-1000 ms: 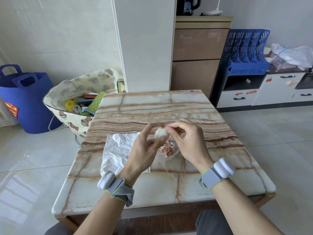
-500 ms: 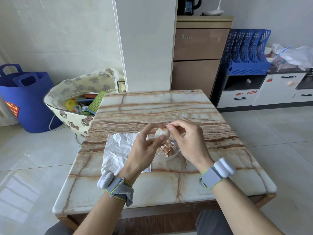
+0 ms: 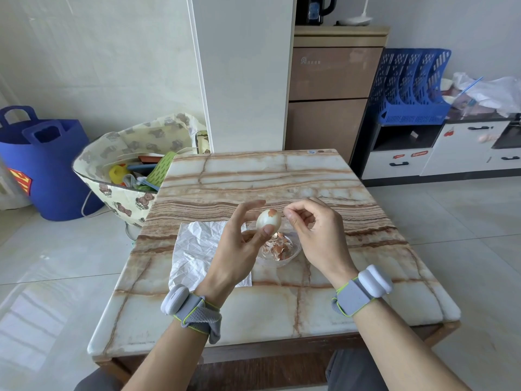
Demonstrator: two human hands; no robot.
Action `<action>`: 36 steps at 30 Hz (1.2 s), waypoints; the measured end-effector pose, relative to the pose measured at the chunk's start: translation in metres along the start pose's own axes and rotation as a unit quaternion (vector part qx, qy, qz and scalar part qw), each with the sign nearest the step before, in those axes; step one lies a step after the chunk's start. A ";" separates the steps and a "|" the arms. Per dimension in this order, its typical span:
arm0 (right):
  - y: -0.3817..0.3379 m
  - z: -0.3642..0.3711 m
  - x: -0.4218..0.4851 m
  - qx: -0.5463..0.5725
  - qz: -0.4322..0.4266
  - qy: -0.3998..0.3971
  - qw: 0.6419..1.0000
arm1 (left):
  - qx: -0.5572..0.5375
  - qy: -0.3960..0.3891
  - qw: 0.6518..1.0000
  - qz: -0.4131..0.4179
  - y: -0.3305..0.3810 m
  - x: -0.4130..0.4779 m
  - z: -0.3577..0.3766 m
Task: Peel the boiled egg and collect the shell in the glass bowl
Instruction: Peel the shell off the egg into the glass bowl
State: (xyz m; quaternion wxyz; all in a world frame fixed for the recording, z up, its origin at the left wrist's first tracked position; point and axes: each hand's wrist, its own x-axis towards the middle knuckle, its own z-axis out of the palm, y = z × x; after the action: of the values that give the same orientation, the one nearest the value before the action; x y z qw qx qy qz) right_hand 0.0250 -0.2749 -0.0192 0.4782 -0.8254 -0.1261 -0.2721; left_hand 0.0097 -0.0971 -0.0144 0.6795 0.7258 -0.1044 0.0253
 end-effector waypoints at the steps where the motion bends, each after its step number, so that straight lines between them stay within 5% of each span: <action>1: 0.000 0.000 0.000 -0.001 -0.002 -0.004 1.000 | 0.000 0.002 1.000 -0.002 0.000 0.000 0.000; 36: -0.009 -0.001 0.001 0.015 -0.021 0.002 1.000 | 0.014 0.007 1.000 -0.013 0.004 0.001 0.001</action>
State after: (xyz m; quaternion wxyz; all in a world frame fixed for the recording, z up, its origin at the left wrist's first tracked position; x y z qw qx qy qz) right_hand 0.0207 -0.2712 -0.0116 0.4852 -0.8147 -0.1459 -0.2820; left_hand 0.0103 -0.0981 -0.0104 0.6699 0.7366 -0.0898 0.0229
